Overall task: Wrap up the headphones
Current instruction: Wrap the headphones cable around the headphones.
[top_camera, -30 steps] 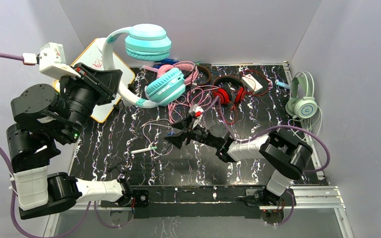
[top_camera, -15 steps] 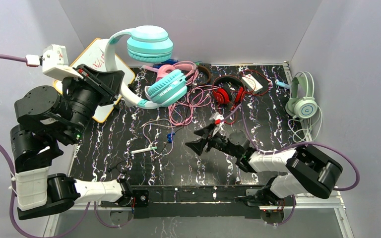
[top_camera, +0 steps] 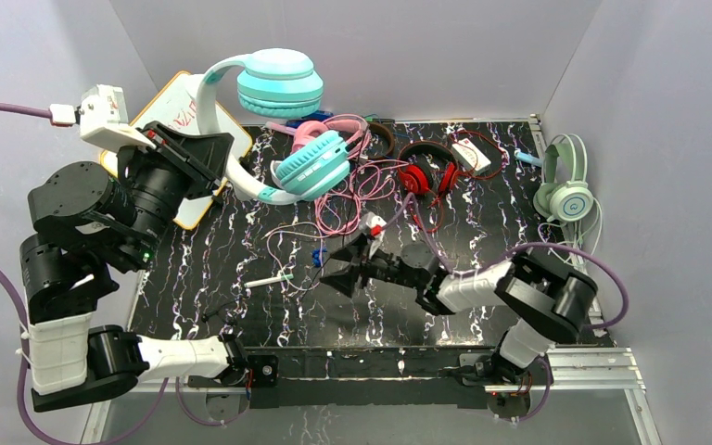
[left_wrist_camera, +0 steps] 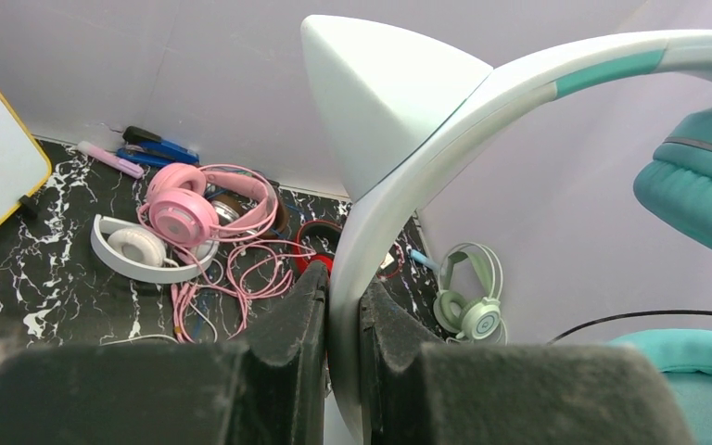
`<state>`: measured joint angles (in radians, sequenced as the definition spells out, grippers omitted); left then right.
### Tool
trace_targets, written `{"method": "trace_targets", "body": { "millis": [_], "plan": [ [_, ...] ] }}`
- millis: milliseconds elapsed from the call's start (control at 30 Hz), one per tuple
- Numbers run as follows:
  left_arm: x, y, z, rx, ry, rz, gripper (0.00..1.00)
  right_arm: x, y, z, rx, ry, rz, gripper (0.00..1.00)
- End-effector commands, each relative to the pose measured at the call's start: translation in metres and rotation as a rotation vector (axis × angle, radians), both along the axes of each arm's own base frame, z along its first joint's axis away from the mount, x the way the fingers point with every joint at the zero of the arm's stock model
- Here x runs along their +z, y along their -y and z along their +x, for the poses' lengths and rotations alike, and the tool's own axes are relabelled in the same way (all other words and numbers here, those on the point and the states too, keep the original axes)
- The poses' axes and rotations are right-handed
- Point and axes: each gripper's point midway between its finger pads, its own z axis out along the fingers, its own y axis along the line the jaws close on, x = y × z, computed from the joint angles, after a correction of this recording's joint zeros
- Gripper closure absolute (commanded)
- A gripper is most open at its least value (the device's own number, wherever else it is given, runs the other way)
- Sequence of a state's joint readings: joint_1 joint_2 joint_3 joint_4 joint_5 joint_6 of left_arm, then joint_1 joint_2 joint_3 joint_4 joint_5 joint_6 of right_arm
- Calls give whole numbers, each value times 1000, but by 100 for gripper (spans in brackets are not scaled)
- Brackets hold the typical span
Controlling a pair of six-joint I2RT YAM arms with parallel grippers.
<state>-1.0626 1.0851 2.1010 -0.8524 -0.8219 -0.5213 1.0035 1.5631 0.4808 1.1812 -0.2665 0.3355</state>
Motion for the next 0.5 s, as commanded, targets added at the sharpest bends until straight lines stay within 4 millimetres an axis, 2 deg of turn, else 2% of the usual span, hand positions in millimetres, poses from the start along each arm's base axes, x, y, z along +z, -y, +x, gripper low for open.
{"method": "trace_targets", "body": {
  "millis": [0, 167, 300, 400, 433, 467],
  "plan": [
    [24, -10, -5, 10, 43, -146, 100, 59, -32, 11, 29, 132, 158, 21],
    [22, -12, -5, 20, 41, -142, 100, 77, -48, 17, 52, 167, 193, 35],
    [24, -14, -5, 27, 48, -141, 100, 88, -48, 16, 57, 173, 216, 59],
    [25, -15, -4, 34, 51, -134, 100, 106, -46, 18, 40, 169, 231, 93],
    [25, -16, -4, 36, 52, -131, 100, 117, -46, 21, 24, 166, 234, 99],
    [25, -16, -4, 38, 53, -128, 100, 125, -47, 23, 14, 161, 223, 99]
  ]
}}
